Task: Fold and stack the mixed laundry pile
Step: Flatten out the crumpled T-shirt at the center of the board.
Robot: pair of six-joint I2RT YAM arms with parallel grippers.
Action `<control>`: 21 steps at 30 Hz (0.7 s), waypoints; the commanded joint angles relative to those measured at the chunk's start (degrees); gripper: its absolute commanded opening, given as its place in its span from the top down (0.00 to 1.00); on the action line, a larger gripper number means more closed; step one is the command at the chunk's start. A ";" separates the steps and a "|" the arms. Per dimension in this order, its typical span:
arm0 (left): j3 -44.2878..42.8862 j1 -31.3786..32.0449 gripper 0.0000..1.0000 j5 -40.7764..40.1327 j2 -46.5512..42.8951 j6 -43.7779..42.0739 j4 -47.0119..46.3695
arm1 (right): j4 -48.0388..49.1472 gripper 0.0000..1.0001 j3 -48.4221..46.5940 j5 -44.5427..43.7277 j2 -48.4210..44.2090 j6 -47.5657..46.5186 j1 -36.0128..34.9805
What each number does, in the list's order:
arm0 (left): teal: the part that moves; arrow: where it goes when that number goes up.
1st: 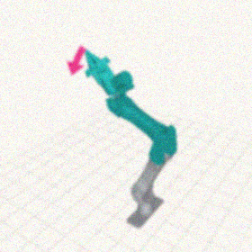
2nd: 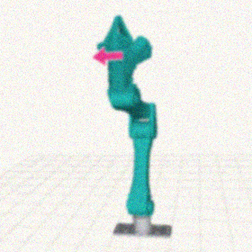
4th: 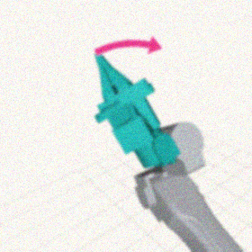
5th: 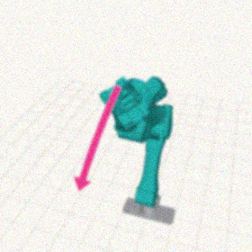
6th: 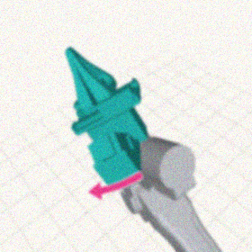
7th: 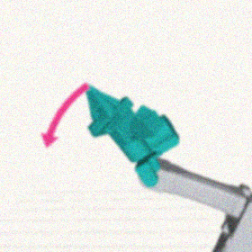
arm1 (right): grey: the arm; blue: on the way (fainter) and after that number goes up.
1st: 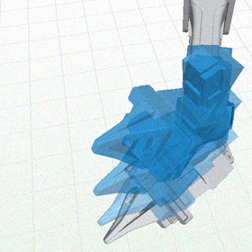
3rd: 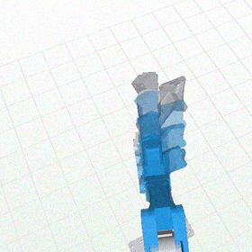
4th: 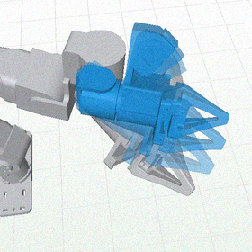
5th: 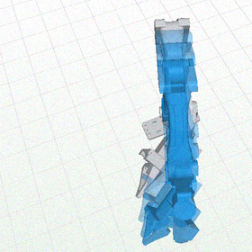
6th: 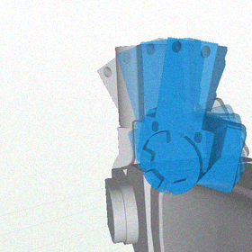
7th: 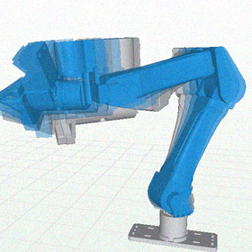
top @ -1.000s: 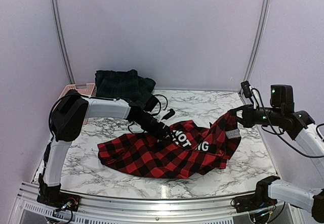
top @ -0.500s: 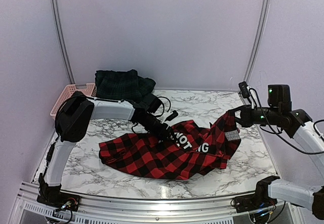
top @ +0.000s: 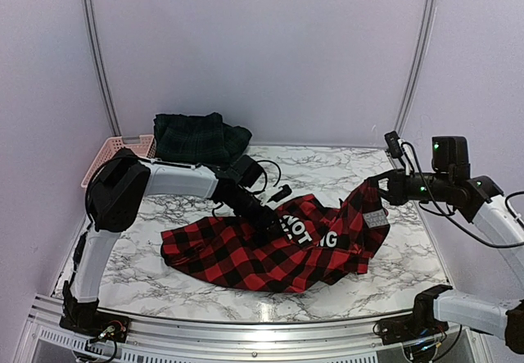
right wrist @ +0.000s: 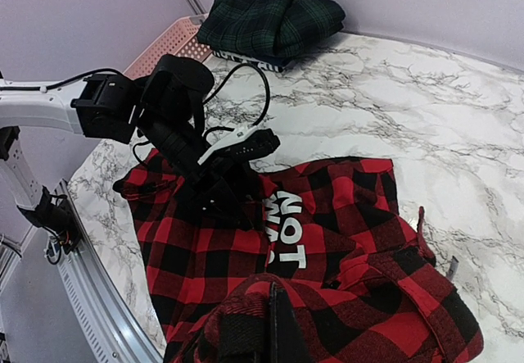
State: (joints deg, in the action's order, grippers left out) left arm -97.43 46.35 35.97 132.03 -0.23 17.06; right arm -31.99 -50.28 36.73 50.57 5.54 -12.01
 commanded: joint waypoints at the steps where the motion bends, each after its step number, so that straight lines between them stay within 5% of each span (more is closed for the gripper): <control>1: 2.09 0.38 0.62 0.15 -5.00 -3.80 -0.36 | 1.88 1.00 -1.02 0.38 -0.27 -0.27 -0.04; 10: 1.54 0.38 0.72 -4.13 -2.87 -3.53 -0.50 | 1.84 1.00 -0.87 -0.46 -0.88 0.55 -0.07; 21: 3.98 0.41 0.71 -2.62 -2.28 -4.44 0.15 | 2.00 1.00 -0.78 -1.48 -1.02 0.96 -0.06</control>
State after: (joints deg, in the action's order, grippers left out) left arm -94.43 46.52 32.56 129.67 -3.84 16.60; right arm -31.77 -50.28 36.29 50.30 5.89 -12.01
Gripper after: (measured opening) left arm 0.285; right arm 0.001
